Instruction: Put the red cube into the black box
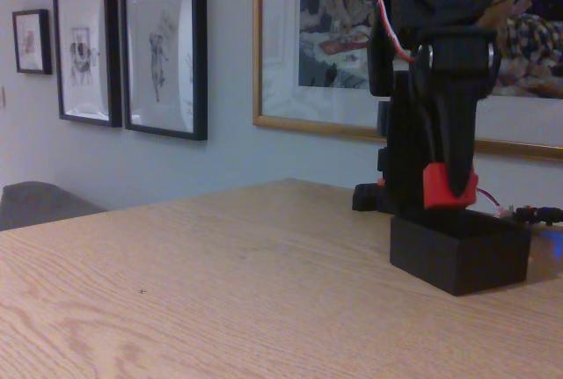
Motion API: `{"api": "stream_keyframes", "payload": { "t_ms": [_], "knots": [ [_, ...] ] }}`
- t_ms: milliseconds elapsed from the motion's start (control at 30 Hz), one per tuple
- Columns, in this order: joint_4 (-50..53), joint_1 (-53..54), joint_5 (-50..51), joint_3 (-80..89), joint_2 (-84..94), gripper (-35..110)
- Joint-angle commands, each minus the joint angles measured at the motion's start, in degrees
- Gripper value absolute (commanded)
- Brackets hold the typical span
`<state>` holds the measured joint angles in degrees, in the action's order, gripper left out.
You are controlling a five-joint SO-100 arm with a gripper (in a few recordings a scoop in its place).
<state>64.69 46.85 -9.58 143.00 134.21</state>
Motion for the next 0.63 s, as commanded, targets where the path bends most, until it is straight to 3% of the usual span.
{"api": "stream_keyframes", "payload": {
  "t_ms": [0,300,600],
  "knots": [
    [0.35,0.79,-0.97,-1.58,-0.7,15],
    [1.67,0.79,-0.7,-4.48,-4.83,32],
    [3.34,-3.69,1.93,-6.86,-4.31,37]
  ]
}}
